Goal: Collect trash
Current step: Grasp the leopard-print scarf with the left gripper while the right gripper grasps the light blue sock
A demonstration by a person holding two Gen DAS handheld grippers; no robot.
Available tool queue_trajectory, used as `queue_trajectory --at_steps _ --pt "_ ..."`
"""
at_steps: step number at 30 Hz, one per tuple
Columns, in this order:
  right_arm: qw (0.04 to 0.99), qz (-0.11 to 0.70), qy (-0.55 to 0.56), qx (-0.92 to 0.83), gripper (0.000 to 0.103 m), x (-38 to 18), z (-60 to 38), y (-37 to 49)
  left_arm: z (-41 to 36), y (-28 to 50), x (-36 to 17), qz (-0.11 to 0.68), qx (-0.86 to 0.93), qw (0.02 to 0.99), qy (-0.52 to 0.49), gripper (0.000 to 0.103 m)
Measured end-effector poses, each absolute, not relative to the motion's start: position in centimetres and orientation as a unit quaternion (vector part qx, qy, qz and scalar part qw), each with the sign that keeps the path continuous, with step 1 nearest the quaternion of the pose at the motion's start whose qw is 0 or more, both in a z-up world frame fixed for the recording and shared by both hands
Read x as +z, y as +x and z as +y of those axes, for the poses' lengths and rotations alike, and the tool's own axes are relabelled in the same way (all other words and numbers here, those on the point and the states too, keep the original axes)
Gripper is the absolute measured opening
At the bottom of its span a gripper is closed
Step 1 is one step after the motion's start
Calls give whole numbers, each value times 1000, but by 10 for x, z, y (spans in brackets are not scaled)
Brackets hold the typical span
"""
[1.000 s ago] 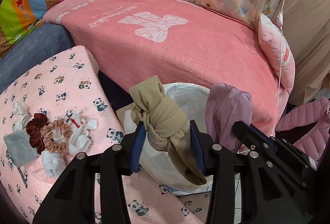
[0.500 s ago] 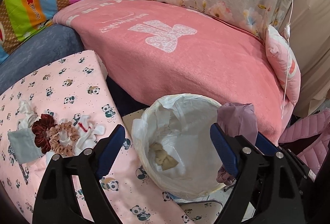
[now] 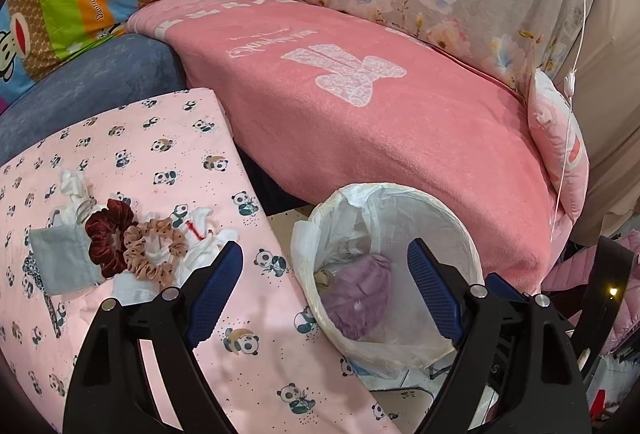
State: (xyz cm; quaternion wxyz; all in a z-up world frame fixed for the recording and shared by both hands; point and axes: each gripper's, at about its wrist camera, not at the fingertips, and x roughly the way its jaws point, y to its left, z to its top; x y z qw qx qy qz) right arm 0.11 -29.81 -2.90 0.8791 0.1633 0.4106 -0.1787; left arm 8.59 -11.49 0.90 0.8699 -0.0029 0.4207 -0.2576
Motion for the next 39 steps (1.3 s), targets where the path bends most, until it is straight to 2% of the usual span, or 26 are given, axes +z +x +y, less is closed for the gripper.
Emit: queue_trajectory --at_steps 14,29,39 --pt "899 394 148 -123 60 -7 -249 6 -65 87 -5 431 -205 879 -13 80" --pt "901 418 109 -39 61 -14 -145 35 56 104 -33 455 -89 884 -53 80" --pt "889 446 100 7 61 -38 -82 68 133 127 -59 471 -13 880 -67 80"
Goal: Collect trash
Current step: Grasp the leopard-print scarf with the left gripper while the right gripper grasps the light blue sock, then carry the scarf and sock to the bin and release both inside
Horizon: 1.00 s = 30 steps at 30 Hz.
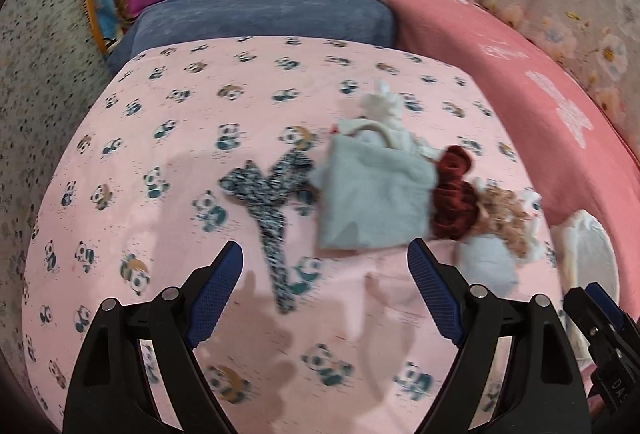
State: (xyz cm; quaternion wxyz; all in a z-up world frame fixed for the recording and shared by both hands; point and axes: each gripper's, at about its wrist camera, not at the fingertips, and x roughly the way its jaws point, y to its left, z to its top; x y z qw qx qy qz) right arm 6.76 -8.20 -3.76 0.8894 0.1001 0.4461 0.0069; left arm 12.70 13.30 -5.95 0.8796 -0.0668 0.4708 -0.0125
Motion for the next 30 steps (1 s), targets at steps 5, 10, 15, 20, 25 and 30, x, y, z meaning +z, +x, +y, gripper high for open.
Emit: queue_trajectory --at_steps 5,10,15,20,25,30 --pt "883 460 93 12 61 -52 -57 85 158 148 -74 480 3 875 -68 80" --pt "877 473 87 8 61 -69 -40 103 176 170 -91 490 3 869 -68 80" --pt "870 485 88 2 60 -83 -34 116 182 184 -105 501 -5 863 -71 80" --pt "865 493 88 -1 60 -94 -30 123 178 187 -111 502 -19 862 -71 72" --pt "863 496 94 4 48 -98 -30 123 171 187 -109 497 -37 864 -66 40" --pt "869 486 94 13 38 -90 -29 117 170 179 -104 500 -48 861 -83 24"
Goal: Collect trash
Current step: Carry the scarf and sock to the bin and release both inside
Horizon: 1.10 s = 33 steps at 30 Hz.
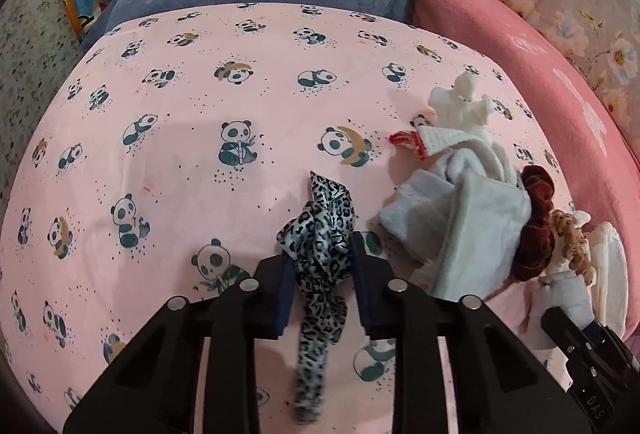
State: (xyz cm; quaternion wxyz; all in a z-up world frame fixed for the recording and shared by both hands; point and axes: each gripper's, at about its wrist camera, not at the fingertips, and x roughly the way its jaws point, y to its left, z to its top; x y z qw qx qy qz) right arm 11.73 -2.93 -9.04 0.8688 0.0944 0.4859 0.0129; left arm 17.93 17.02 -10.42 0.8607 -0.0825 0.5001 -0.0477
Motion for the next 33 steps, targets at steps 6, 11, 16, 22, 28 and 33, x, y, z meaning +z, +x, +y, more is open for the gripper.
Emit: queue_trajectory --at_steps 6,11,16,22,28,33 --pt "882 459 102 28 37 -64 -32 103 166 163 -83 485 -42 869 -88 22" --pt "893 433 113 38 37 -37 -37 91 155 149 -55 464 -46 880 -85 22" --pt "908 399 117 43 37 -5 -46 75 131 133 -25 438 -66 893 -80 22" --pt "921 368 120 34 37 21 -67 55 86 115 2 416 -108 901 -60 22" --pt "928 347 133 5 37 36 -107 35 36 103 15 409 -149 899 -39 22" --pt "929 336 153 -29 37 41 -151 19 -9 93 20 406 -182 895 -17 22"
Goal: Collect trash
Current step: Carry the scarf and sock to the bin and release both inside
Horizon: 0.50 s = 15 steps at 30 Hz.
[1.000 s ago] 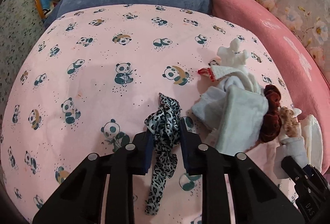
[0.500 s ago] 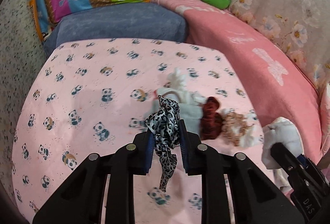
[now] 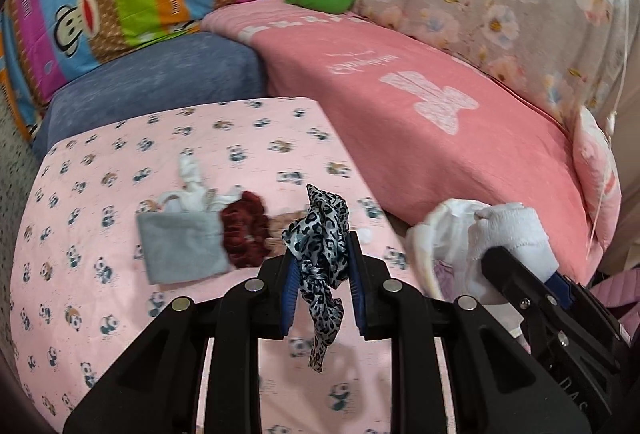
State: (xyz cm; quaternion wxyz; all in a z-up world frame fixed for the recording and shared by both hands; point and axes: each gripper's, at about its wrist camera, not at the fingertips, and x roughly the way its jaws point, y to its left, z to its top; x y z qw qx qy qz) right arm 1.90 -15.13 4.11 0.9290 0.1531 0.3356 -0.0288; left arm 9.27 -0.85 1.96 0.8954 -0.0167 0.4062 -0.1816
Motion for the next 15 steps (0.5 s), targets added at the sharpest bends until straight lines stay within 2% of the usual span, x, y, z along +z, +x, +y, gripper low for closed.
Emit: queue_trajectory --at_steps 15 --pt "910 332 214 -122 38 17 -275 -24 -121 69 12 415 -265 869 47 22"
